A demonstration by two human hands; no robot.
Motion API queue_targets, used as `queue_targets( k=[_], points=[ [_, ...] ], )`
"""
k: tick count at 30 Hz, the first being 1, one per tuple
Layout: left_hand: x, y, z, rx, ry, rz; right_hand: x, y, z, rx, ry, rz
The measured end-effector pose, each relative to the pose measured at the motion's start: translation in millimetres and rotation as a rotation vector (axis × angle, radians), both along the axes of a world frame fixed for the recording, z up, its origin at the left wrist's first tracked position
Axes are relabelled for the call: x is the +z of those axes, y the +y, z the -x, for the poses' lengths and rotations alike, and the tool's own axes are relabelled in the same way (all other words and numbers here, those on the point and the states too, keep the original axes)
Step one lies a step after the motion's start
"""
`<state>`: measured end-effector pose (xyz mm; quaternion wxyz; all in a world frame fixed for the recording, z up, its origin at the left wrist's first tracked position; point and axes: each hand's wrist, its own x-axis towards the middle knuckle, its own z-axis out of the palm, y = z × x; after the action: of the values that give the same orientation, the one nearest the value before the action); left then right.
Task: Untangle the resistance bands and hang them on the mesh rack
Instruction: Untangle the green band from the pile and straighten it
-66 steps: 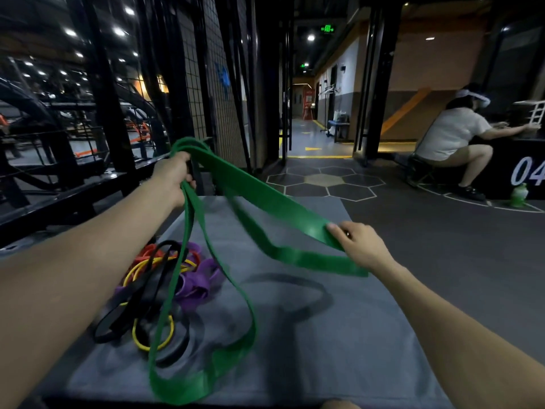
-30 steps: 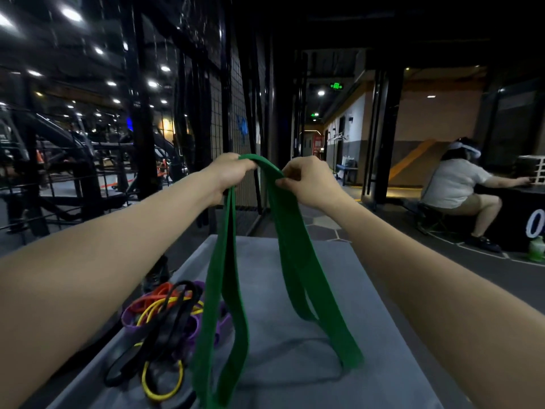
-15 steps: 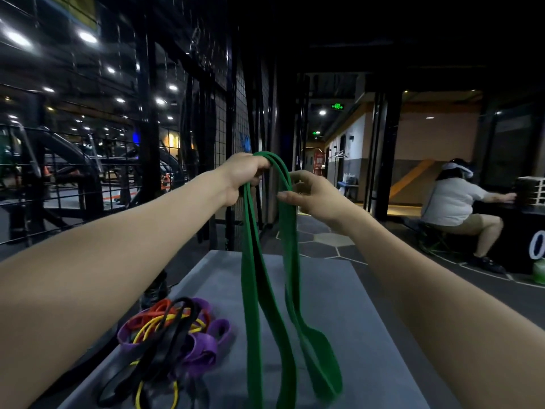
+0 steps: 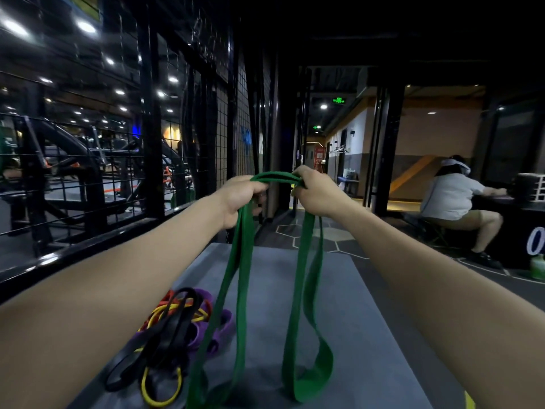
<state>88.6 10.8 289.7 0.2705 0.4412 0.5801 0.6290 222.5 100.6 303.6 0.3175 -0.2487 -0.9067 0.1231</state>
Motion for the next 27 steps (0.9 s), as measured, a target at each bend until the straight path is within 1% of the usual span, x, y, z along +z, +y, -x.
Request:
queue_targets(
  k=[2, 3, 6, 13, 14, 17, 20, 23, 24, 25, 27],
  points=[
    [-4, -1, 3, 0.018, 0.111, 0.042, 5, 0, 1, -0.002, 0.018, 0.010],
    [-5, -1, 4, 0.025, 0.134, 0.049, 7, -1, 2, 0.004, 0.037, 0.022],
    [-8, -1, 5, 0.015, 0.113, 0.016, 13, -4, 9, 0.043, 0.130, 0.088],
    [-19, 2, -12, -0.067, 0.081, -0.101, 18, -12, 25, 0.142, 0.470, 0.353],
    [-20, 4, -14, -0.085, 0.097, -0.108, 18, -11, 25, 0.158, 0.525, 0.398],
    [-29, 8, -22, -0.089, 0.205, -0.071, 19, -8, 27, 0.220, 0.688, 0.534],
    [-46, 15, -26, -0.102, 0.213, -0.008, 22, -5, 24, 0.242, 0.800, 0.629],
    [-52, 22, -27, -0.109, 0.175, 0.016, 17, 0, 20, 0.262, 0.840, 0.663],
    [-52, 23, -26, -0.115, 0.194, 0.036, 14, 4, 17, 0.242, 0.824, 0.656],
    [-51, 23, -25, -0.131, 0.225, 0.057, 11, 9, 14, 0.198, 0.777, 0.613],
    [-50, 23, -22, -0.166, 0.285, 0.081, 7, 19, 4, 0.050, 0.583, 0.396]
  ],
)
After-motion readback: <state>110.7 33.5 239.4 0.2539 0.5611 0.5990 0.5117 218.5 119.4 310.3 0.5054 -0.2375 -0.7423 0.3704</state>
